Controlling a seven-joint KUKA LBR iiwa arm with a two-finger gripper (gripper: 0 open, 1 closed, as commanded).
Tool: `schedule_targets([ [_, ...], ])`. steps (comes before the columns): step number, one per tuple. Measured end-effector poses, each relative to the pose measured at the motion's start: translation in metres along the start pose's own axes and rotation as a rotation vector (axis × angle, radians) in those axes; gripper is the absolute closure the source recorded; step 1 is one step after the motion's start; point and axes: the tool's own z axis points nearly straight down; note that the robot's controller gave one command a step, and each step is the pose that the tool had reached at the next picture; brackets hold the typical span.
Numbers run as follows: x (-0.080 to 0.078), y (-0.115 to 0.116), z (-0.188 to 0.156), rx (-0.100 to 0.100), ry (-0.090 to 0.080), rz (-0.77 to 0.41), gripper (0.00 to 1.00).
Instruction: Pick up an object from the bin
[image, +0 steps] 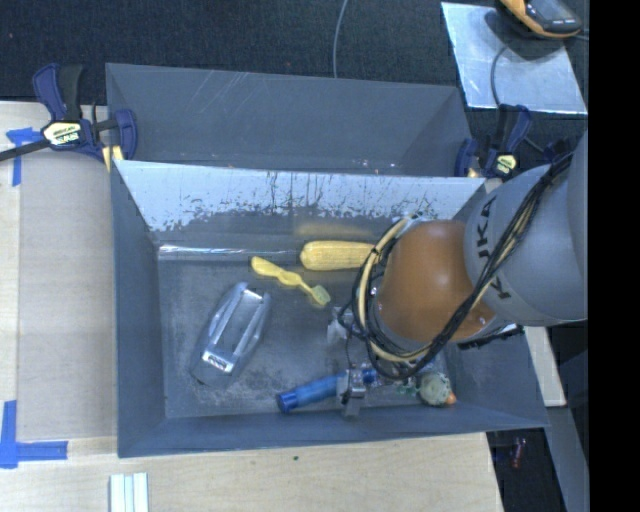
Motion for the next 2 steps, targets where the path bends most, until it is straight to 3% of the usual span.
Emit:
schedule_targets([
  [1,-0.001,-0.009,-0.001,0.0,-0.002,0.002,0.0],
  [2,-0.015,0.011,-0.063,0.0,-0.004,-0.341,0.0],
])
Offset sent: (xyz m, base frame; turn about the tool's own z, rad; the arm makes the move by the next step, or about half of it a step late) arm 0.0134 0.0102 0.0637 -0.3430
